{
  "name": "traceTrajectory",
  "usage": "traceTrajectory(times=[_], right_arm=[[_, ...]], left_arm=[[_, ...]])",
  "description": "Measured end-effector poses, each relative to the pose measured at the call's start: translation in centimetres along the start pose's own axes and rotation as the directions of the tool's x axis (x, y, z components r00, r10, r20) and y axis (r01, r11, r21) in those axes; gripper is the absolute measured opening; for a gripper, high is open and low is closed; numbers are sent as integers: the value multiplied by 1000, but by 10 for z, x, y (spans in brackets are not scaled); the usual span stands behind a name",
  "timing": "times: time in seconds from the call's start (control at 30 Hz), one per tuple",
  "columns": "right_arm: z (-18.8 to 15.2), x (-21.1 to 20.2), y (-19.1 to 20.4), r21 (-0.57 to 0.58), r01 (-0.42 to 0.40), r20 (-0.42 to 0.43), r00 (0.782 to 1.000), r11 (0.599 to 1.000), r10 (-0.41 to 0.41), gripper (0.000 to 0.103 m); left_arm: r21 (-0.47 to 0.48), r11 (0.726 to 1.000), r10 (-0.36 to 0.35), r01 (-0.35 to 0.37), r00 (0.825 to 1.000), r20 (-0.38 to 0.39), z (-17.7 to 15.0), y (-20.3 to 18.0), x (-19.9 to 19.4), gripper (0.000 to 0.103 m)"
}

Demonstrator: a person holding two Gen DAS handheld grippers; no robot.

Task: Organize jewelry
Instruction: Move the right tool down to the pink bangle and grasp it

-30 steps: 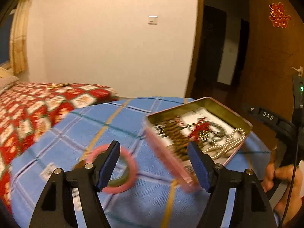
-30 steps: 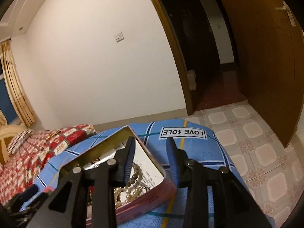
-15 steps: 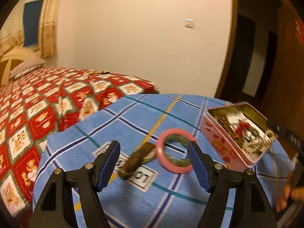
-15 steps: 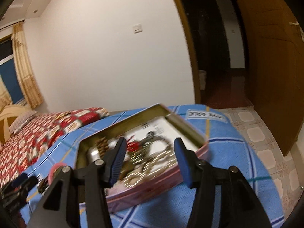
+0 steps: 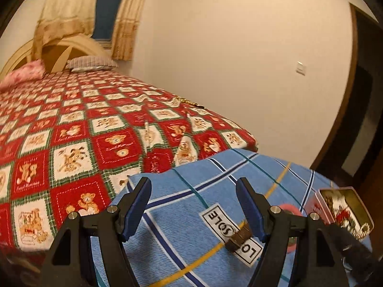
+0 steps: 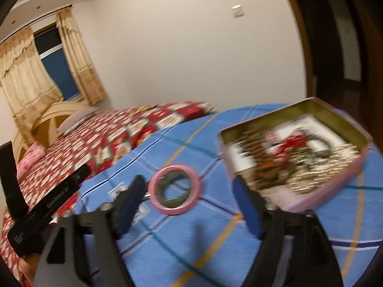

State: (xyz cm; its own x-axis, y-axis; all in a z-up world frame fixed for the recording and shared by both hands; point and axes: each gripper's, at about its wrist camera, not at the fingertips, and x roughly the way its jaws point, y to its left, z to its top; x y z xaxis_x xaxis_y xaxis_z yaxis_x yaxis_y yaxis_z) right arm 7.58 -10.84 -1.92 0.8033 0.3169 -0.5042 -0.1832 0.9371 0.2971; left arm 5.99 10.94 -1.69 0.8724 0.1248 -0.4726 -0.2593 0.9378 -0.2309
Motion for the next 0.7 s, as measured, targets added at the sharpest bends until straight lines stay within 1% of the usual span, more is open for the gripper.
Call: traceTrajectory(times=[0.03, 0.07, 0.13, 0.17, 0.23, 0.3, 0.37, 0.43, 0.47, 0.53, 0.63, 0.7], right_arm=[[0, 7, 5, -12, -8, -16, 1000, 1000, 8, 88], [1, 16, 12, -31, -3, -36, 999, 1000, 2, 88], [3, 36, 22, -72, 25, -86, 996, 997, -32, 89], [3, 48, 25, -88, 40, -117, 992, 995, -50, 93], [5, 66, 32, -149, 110, -146, 981, 983, -131, 95], [7, 80, 38, -193, 125, -173, 972, 973, -159, 99], [6, 92, 42, -237, 160, -197, 958, 958, -209, 101], [5, 99, 44, -269, 181, -213, 947, 946, -242, 101], [3, 95, 45, -273, 183, -208, 947, 944, -244, 99], [3, 87, 43, -257, 160, -185, 960, 953, -211, 94], [3, 78, 42, -221, 107, -164, 976, 969, -145, 94], [2, 79, 44, -233, 85, -175, 976, 969, -128, 93]], left_arm=[[-15, 1000, 2, -2, 1000, -1, 1, 3, 1, 73], [-23, 1000, 2, -2, 1000, -4, 1, 5, 1, 73], [-46, 999, 3, -3, 1000, -14, 1, 9, 3, 73], [-51, 999, 4, -5, 1000, -17, 2, 11, 6, 73], [-58, 998, 4, -5, 1000, -19, 1, 12, 6, 73], [-56, 998, 3, -4, 1000, -18, 1, 12, 7, 73], [-48, 999, -2, 1, 1000, -17, 1, 11, 7, 73], [-44, 999, -7, 6, 1000, -15, 1, 11, 6, 73], [-44, 999, -10, 9, 1000, -13, 1, 10, 5, 73], [-48, 999, -13, 12, 1000, -13, 1, 11, 5, 73], [-58, 998, -13, 12, 1000, -16, 1, 13, 5, 73], [-65, 998, -12, 12, 1000, -13, 1, 13, 5, 73]])
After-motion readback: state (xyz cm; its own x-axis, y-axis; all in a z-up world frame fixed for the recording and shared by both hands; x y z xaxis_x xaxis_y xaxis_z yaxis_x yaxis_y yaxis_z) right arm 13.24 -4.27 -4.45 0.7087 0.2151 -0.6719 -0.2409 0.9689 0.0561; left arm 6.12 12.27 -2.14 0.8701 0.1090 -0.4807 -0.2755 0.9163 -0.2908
